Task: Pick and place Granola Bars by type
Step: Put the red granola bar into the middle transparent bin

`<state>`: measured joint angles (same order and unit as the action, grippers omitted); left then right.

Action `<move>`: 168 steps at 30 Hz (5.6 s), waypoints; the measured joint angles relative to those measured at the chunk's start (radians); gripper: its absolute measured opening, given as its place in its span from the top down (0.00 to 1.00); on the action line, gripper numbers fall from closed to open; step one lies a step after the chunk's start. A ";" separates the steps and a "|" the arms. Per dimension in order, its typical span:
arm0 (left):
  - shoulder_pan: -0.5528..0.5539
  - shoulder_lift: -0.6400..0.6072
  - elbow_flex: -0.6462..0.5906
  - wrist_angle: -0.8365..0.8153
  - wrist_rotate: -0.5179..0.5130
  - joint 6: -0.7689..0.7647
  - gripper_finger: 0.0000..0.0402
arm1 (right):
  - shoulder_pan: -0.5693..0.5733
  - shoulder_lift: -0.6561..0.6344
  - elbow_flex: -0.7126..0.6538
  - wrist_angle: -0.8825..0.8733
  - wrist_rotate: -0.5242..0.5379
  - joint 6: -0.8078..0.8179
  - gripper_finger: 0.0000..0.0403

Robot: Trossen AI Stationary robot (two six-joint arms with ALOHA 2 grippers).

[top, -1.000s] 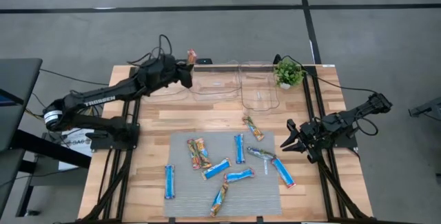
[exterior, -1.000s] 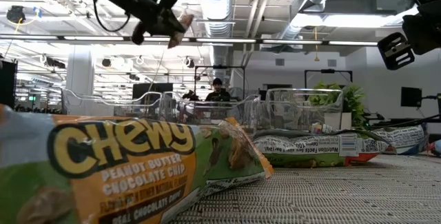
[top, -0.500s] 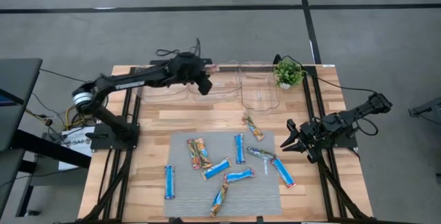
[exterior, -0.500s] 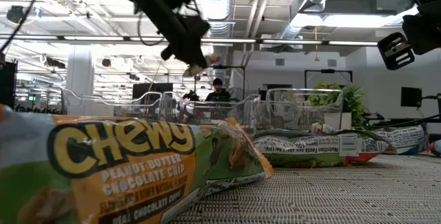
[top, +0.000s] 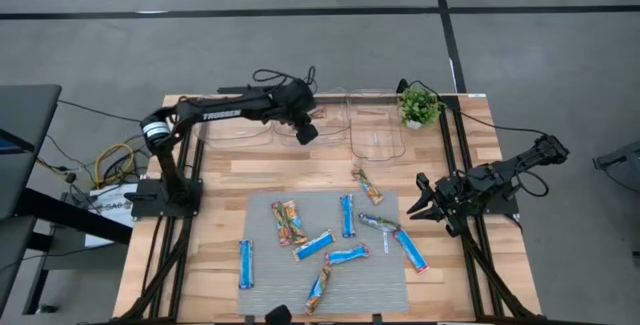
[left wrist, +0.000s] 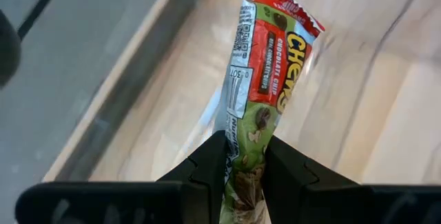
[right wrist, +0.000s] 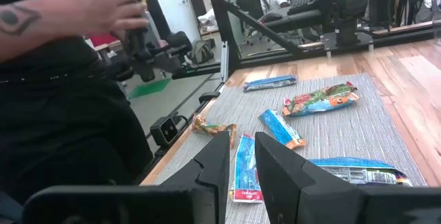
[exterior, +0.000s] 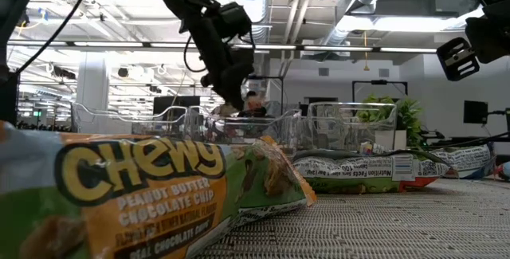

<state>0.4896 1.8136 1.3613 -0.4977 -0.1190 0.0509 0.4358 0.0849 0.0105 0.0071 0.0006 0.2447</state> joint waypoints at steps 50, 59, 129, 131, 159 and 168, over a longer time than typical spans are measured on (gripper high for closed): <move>-0.005 -0.196 -0.007 0.180 0.131 -0.183 0.66 | 0.000 0.000 0.000 0.000 0.000 0.000 0.85; -0.039 -0.270 -0.007 0.314 0.205 -0.225 0.66 | 0.000 0.000 0.000 0.000 0.000 0.000 0.85; -0.786 -0.207 -0.470 -0.059 -0.020 0.892 0.66 | 0.000 0.000 0.000 -0.001 0.001 0.000 0.85; -0.777 -0.206 -0.497 -0.013 -0.020 0.891 0.66 | 0.000 0.000 0.000 0.000 0.001 0.000 0.85; -0.777 -0.128 -0.515 0.152 0.018 0.846 0.77 | 0.000 0.000 0.000 -0.003 -0.001 0.000 0.85; -0.778 -0.138 -0.518 0.147 0.012 0.808 0.84 | 0.000 0.000 0.000 -0.003 -0.001 0.000 0.85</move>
<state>-0.2882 1.6759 0.8430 -0.3510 -0.1069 0.8588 0.4361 0.0849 0.0109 0.0042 -0.0002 0.2449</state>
